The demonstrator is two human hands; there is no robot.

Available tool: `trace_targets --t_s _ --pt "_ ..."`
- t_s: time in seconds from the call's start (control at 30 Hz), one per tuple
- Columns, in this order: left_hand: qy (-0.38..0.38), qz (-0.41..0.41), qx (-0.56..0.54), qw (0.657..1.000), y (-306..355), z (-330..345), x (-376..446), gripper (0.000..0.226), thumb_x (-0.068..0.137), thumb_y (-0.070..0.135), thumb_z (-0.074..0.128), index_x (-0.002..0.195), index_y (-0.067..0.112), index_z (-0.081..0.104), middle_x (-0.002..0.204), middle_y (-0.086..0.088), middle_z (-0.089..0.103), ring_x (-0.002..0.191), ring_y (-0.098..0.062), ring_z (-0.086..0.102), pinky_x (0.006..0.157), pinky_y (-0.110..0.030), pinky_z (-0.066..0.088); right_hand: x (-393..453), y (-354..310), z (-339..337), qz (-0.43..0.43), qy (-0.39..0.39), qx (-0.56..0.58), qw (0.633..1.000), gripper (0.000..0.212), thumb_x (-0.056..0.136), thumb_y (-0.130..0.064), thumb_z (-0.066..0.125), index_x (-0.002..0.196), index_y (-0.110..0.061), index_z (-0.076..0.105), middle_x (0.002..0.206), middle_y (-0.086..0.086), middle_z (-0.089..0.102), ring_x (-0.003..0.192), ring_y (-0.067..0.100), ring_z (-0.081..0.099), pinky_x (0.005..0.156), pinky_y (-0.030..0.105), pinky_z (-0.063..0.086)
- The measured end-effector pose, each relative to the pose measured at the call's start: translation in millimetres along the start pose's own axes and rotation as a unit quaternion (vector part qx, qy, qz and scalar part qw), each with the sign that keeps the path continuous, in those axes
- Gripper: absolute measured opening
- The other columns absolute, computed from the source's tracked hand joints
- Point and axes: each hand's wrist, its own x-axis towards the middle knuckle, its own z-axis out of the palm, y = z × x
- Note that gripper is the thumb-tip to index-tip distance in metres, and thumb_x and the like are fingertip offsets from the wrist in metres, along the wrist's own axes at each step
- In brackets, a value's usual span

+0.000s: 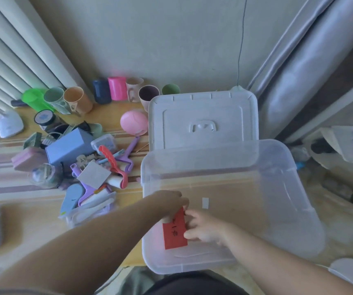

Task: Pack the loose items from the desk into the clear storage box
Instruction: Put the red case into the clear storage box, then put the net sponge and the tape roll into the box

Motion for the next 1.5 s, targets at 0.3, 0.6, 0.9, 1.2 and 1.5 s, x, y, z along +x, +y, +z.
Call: trace_targets --t_s 0.3,0.6,0.9,1.2,1.5 --pt "0.086 -0.018 0.132 0.987 10.1 -3.3 -21.4 0.041 0.094 0.024 0.060 0.134 0.029 0.053 0.125 -0.004 0.059 0.115 -0.032 0.058 0.084 -0.043 0.037 1.1 -6.6 22.4 0.007 0.026 -0.370 0.929 0.090 0.089 -0.054 0.054 0.158 -0.054 -0.004 0.155 -0.008 0.041 0.109 0.022 0.060 0.091 0.045 0.054" --pt "0.528 -0.059 -0.198 0.823 -160.5 59.5 -114.1 0.025 0.085 0.014 0.069 0.107 0.026 0.071 0.107 0.005 0.062 0.101 -0.025 0.058 0.082 -0.038 0.051 7.1 -96.3 37.5 -0.315 0.478 -0.380 0.727 0.025 0.078 -0.008 0.067 0.102 -0.017 0.073 0.103 0.001 0.062 0.098 0.032 0.055 0.078 0.046 0.054" --pt "0.231 -0.267 -0.219 0.910 -267.6 222.4 -148.3 0.071 0.079 0.066 0.054 0.144 0.041 0.042 0.141 -0.001 0.044 0.129 -0.032 0.044 0.102 -0.047 0.048 123.2 -230.6 137.6 -0.292 0.313 -0.527 0.734 0.077 0.074 -0.005 0.068 0.143 -0.028 0.045 0.154 0.010 0.037 0.124 0.042 0.045 0.085 0.051 0.053" --pt "0.279 -0.285 -0.345 0.850 -302.9 224.7 -130.5 0.062 0.097 0.049 0.054 0.153 0.030 0.035 0.146 -0.005 0.045 0.130 -0.035 0.043 0.105 -0.047 0.042 203.6 -268.7 141.3 -0.164 0.281 -0.670 0.668 0.108 0.082 -0.009 0.078 0.161 -0.034 0.009 0.168 0.008 0.009 0.136 0.042 0.035 0.101 0.051 0.044" --pt "0.220 -0.289 -0.351 0.863 -322.0 189.9 -107.1 0.081 0.083 0.051 0.070 0.151 0.036 0.028 0.135 -0.010 0.045 0.121 -0.038 0.048 0.092 -0.049 0.050 171.8 -257.7 129.8 -0.230 0.319 -0.599 0.698 0.082 0.055 -0.032 0.088 0.128 -0.022 0.052 0.131 -0.004 0.051 0.119 0.032 0.044 0.088 0.046 0.044"
